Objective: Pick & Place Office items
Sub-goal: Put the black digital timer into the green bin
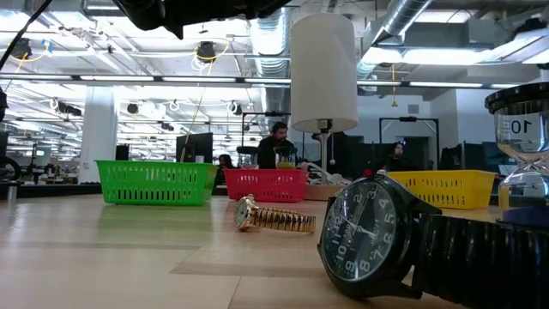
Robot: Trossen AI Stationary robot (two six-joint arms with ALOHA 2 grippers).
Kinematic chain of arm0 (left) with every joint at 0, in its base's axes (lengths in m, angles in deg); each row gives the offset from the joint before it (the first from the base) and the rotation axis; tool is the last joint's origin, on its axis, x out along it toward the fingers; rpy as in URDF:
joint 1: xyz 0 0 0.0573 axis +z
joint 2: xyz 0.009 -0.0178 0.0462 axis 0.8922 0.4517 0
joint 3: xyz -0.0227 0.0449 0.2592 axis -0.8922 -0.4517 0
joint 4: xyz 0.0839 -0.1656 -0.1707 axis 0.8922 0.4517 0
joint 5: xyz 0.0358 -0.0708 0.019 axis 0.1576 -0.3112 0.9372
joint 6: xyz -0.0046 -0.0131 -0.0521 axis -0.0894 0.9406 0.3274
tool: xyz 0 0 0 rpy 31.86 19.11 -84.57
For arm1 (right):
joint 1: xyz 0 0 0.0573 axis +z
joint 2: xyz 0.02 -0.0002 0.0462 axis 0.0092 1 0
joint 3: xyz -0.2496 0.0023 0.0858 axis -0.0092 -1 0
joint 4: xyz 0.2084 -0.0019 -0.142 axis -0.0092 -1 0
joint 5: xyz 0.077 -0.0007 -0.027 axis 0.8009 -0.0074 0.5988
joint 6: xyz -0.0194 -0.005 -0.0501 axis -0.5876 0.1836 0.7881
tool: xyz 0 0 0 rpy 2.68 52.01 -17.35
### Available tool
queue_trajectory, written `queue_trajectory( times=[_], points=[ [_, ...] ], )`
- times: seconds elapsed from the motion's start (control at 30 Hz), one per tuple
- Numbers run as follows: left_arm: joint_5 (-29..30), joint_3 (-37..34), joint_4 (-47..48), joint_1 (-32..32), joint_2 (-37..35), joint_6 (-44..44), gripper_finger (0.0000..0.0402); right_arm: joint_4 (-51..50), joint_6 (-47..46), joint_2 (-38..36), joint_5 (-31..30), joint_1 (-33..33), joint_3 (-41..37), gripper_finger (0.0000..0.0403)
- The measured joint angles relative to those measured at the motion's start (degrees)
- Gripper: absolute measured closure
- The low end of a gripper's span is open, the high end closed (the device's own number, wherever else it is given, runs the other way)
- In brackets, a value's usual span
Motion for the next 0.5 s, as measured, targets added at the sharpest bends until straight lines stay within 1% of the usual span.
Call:
queue_trajectory(
  times=[0.1, 0.2, 0.3, 0.5],
  points=[
    [0.02, 0.0, 0.19, -0.01, 0.0, 0.0, 0.0215, 3.34, 5.95, 0.62, -0.87, -0.63, 0.05, 0.0353],
    [0.01, 0.0, 0.31, -0.01, 0.0, 0.37, 0.0215, 4.97, 10.8, 1.8, -0.11, -1.74, 0.07, 0.0337],
    [0.02, 0.0, 0.34, -0.01, 0.0, 0.63, 0.0215, 4.85, 11.59, 2.01, 3.69, -3.43, 0.07, 0.0313],
    [0.01, 0.0, 0.35, -0.01, 0.0, 0.63, 0.0215, 5.94, 11.75, 2.01, 3.7, -4.2, 0.07, 0.0251]
  ],
)
